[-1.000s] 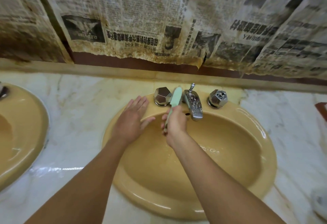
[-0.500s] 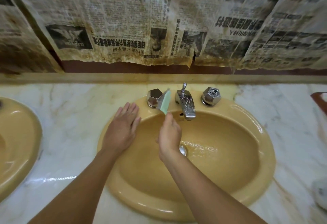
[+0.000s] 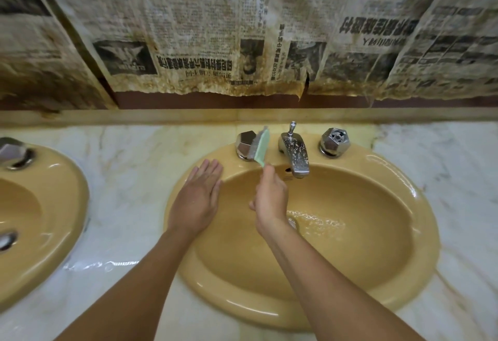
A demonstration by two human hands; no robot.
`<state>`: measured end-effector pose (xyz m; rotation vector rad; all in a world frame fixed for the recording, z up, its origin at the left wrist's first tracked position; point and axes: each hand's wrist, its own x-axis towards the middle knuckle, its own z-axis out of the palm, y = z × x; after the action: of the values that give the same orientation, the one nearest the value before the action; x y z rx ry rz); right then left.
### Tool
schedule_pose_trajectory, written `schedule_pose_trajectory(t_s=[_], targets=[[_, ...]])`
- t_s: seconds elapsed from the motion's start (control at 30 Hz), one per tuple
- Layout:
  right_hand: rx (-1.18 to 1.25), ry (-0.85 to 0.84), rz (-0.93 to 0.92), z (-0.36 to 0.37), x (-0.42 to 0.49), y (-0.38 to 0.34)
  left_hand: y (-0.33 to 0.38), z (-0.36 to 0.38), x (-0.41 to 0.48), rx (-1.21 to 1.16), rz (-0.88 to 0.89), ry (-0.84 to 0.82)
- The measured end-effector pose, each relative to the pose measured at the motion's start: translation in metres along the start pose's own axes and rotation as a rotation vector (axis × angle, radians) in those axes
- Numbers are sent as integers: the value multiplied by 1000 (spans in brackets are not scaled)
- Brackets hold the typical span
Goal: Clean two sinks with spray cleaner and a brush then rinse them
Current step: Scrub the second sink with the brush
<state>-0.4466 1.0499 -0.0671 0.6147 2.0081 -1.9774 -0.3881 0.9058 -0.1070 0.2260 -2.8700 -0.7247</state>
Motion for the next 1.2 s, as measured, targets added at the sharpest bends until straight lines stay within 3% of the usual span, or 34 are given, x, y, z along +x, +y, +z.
schedule_pose_trajectory(t_s=[0.17, 0.3, 0.43, 0.57, 0.7, 0.83, 1.03, 1.1, 1.2], targets=[[-142, 35, -121, 0, -1, 7, 0, 1, 1, 13, -63, 41], [-443, -57, -474, -13, -10, 9, 1, 2, 3, 2, -92, 61], [-710, -13, -738, -15, -5, 12, 2, 1, 3, 9, -85, 67], [-1067, -120, -768, -15, -3, -1, 1, 0, 3, 21, -82, 77], [-1121, -93, -812, -15, -10, -20, 2, -1, 3, 24, -95, 112], [-1323, -161, -686, -5, -14, -32, 4, 0, 0, 21, -113, 119], [-1542, -290, -693, 19, -12, -75, 4, -2, 1, 100, -116, 66], [-1692, -277, -801, 33, -12, -104, 3, -2, 1, 127, -106, 44], [-2067, -198, -1123, 60, -14, -135, 2, -3, 3, 150, -97, 26]])
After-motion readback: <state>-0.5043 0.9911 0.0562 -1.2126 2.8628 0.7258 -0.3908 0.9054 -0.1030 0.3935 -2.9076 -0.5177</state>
